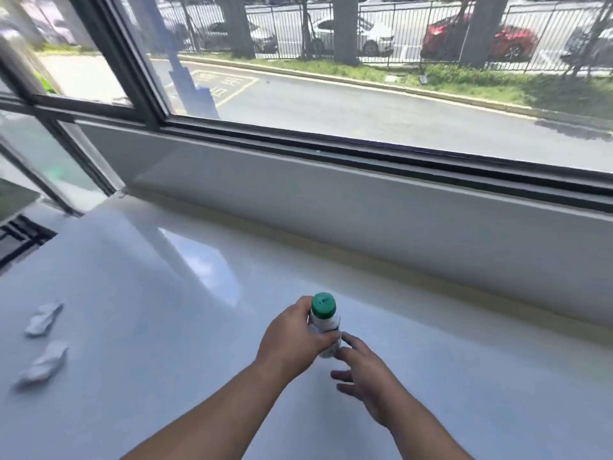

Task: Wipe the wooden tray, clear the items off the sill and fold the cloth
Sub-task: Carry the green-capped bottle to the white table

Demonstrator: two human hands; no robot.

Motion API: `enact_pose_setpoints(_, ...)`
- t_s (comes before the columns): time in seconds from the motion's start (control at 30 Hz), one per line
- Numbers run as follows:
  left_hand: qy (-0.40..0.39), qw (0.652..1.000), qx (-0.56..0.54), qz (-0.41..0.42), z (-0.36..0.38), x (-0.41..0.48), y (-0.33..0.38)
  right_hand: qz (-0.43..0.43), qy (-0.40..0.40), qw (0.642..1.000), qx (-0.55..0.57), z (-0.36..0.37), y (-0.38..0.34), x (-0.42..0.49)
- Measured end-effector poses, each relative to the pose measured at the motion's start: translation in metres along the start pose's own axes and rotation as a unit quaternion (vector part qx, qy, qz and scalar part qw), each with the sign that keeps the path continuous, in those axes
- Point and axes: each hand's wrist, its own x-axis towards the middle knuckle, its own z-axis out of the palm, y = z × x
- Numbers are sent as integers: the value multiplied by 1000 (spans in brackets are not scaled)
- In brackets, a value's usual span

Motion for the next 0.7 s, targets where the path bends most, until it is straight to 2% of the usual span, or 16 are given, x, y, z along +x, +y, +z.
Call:
enact_pose_setpoints(0.17,86,992,-50,-77,-89,-65,-90,0,-88,991,-102,126,-3,-15)
enact_pose_setpoints(0.37,190,963,-93,-169,-191,-183,-233,15,-199,951,-235,312,34,-57)
enact_pose_setpoints(0.7,343,871,-162,-313,-293,-462,-478,45,-340,863,-372,628,190,-156)
